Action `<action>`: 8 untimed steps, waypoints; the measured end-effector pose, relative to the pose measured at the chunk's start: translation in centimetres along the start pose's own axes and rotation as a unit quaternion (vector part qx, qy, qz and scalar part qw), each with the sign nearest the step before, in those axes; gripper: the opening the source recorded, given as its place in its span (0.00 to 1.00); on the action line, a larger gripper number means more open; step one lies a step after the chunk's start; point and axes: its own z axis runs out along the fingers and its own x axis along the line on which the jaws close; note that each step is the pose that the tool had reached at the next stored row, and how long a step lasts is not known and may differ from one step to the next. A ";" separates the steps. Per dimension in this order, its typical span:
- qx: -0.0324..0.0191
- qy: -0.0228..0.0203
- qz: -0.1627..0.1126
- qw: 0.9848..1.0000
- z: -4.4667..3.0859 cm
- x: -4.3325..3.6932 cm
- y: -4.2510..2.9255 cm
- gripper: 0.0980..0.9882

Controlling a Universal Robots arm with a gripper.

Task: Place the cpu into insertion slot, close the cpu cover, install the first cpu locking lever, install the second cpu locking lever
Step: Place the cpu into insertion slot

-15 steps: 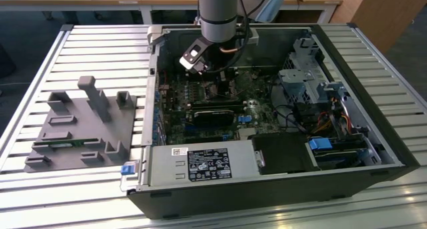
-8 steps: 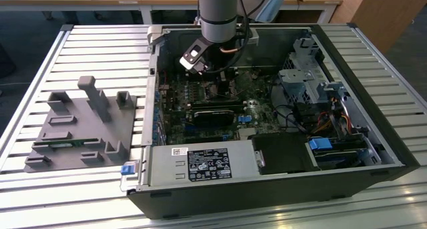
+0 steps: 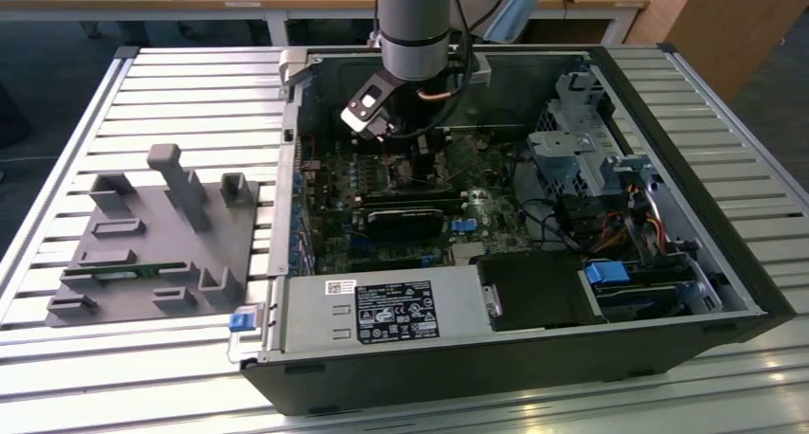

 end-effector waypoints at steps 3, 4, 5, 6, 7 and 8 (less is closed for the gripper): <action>0.000 0.000 0.000 1.000 0.00 0.00 0.00 0.48; 0.000 0.000 0.000 1.000 0.00 0.00 0.00 0.48; 0.000 0.000 0.000 1.000 0.01 0.01 0.00 0.49; 0.000 0.000 0.000 1.000 0.01 0.01 0.00 0.49; 0.000 0.000 0.000 1.000 0.01 0.00 0.00 0.49; 0.000 0.000 0.000 1.000 0.01 0.00 0.00 0.56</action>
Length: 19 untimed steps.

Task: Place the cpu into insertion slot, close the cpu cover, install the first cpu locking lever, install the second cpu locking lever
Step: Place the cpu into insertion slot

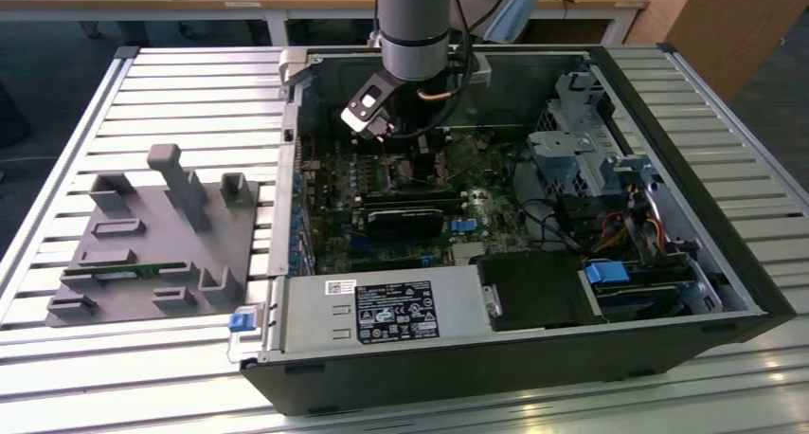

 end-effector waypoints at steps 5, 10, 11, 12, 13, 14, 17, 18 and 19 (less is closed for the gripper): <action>0.000 0.000 0.000 1.000 -0.01 0.00 0.00 0.56; 0.000 0.000 0.000 1.000 0.01 -0.01 0.23 0.56; 0.000 0.000 0.000 1.000 0.02 -0.01 0.27 0.56; 0.000 0.000 0.000 1.000 0.02 -0.01 0.29 0.56; 0.000 0.000 0.000 1.000 -0.01 -0.01 0.30 0.56; 0.000 0.000 0.000 1.000 -0.05 -0.01 0.30 0.56; 0.000 0.000 0.000 1.000 -0.27 -0.02 0.32 0.56; 0.000 0.000 0.000 1.000 -0.40 -0.02 0.34 0.56; 0.001 0.000 0.000 1.000 -0.53 -0.03 0.38 0.56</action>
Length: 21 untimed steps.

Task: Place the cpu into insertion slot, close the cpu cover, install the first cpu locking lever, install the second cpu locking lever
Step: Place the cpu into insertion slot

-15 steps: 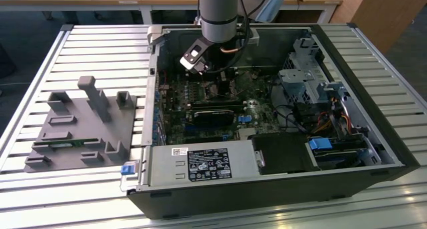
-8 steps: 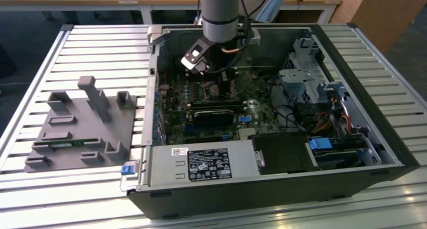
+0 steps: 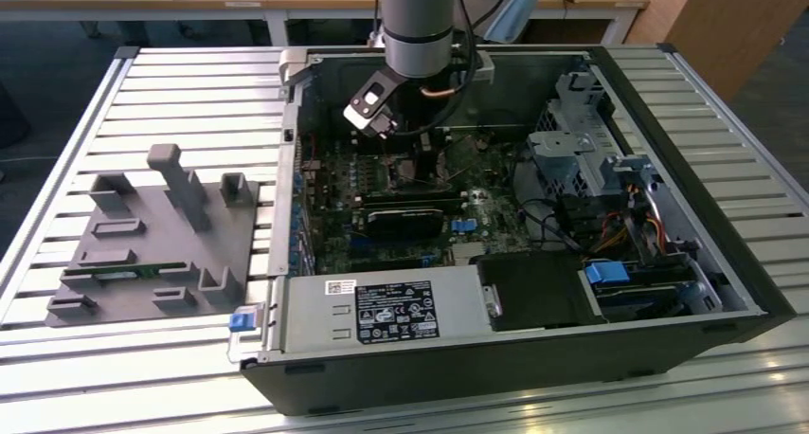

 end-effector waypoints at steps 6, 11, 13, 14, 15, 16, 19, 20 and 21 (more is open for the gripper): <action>0.006 0.000 0.000 1.000 -0.49 -0.01 0.21 0.41; 0.010 0.000 0.000 1.000 -0.52 -0.02 0.29 0.22; 0.010 0.000 0.000 1.000 -0.52 -0.02 0.30 0.08; 0.010 0.000 0.000 1.000 -0.52 -0.02 0.30 0.08; 0.010 0.000 0.000 1.000 -0.52 -0.02 0.30 0.01; 0.010 0.000 0.000 1.000 -0.53 -0.02 0.30 0.01; 0.010 0.000 0.000 1.000 -0.55 -0.02 0.30 0.01; 0.010 0.000 0.000 1.000 -0.57 -0.02 0.31 0.01; 0.010 0.000 0.000 1.000 -0.58 -0.02 0.31 0.01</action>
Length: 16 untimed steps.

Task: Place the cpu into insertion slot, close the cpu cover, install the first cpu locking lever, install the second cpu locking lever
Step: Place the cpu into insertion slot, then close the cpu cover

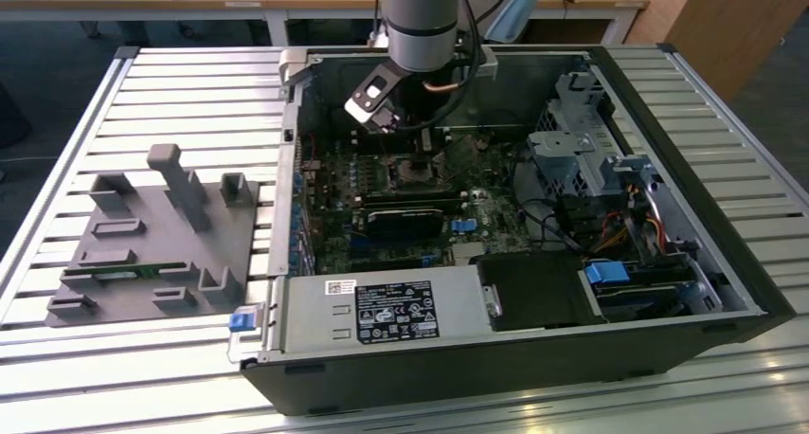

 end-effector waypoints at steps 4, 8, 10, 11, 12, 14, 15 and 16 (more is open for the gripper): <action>0.000 0.000 0.000 1.000 -0.10 0.00 0.00 0.01; 0.000 0.000 0.000 1.000 -0.36 -0.01 0.02 0.01; 0.000 0.000 0.000 1.000 -0.51 -0.02 0.03 0.01; 0.000 0.000 0.000 1.000 -0.58 -0.02 0.03 0.01; 0.000 0.000 0.000 1.000 -0.72 -0.02 0.04 0.01; 0.000 0.000 0.000 1.000 -1.02 -0.03 0.06 0.01; 0.000 0.000 0.000 1.000 -1.22 -0.04 0.08 0.01; 0.000 0.000 0.000 1.000 -1.45 -0.04 0.09 0.01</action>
